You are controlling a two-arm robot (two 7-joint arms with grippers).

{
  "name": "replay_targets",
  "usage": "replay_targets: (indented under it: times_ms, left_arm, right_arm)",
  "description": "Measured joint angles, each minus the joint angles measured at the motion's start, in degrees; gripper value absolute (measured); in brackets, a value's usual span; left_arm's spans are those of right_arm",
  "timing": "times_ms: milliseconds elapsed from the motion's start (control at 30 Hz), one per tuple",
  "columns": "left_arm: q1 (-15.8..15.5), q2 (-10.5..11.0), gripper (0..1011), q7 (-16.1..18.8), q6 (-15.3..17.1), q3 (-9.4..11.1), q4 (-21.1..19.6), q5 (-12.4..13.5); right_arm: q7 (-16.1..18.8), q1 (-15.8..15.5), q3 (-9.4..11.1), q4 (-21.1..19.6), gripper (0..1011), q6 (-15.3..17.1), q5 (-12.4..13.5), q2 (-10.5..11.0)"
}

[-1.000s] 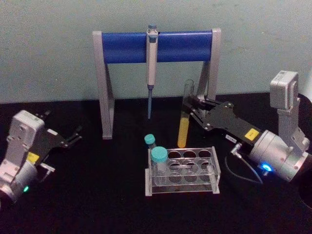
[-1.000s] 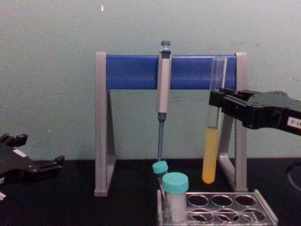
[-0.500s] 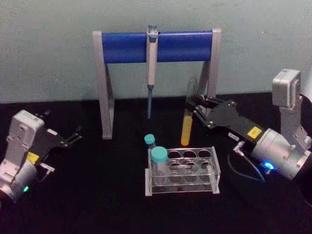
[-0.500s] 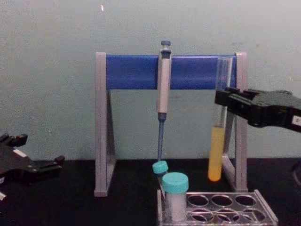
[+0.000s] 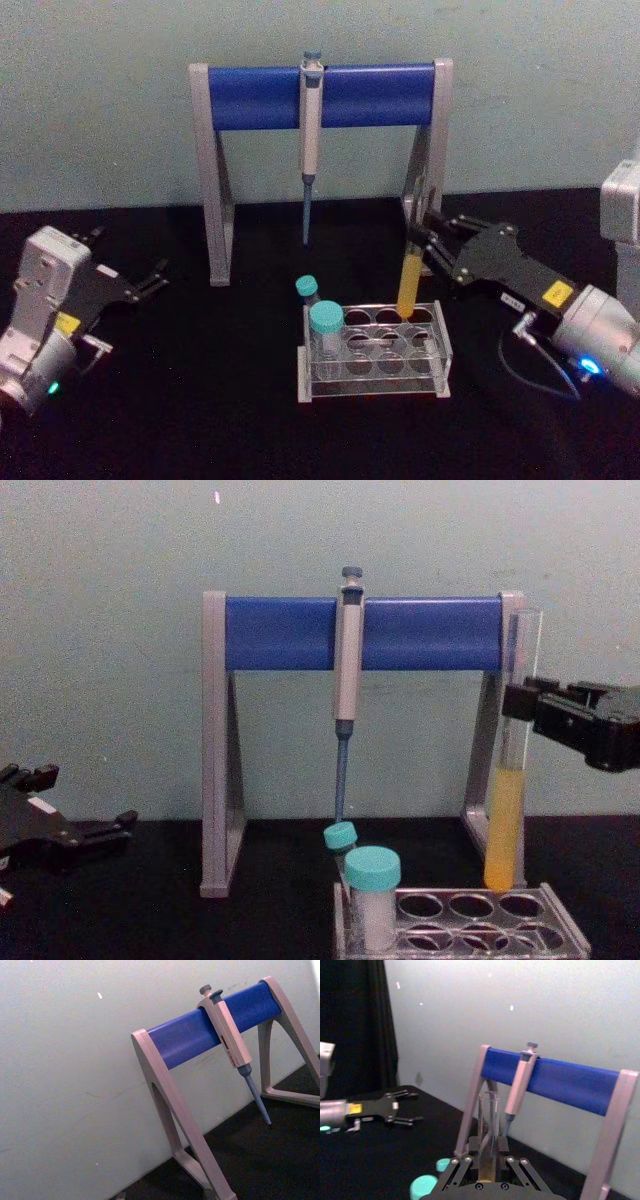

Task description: Pick up the test tube from the test tube rack, shake it, then place it back into the test tube rack.

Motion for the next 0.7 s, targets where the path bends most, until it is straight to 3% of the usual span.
replay_targets:
  times_ms: [233, 500, 700]
  left_arm:
    - [0.0, 0.0, 1001, 0.0, 0.0, 0.0, 0.0, 0.0]
    - [0.0, 0.0, 1001, 0.0, 0.0, 0.0, 0.0, 0.0]
    - [0.0, 0.0, 1001, 0.0, 0.0, 0.0, 0.0, 0.0]
  right_arm:
    - [1.8, -0.9, -1.1, -1.5, 221, 0.3, 1.1, 0.3]
    - [2.3, 2.2, -3.4, 0.1, 221, 0.4, 1.2, -1.4]
    - [1.6, 4.8, -4.1, 2.5, 221, 0.1, 0.3, -2.7]
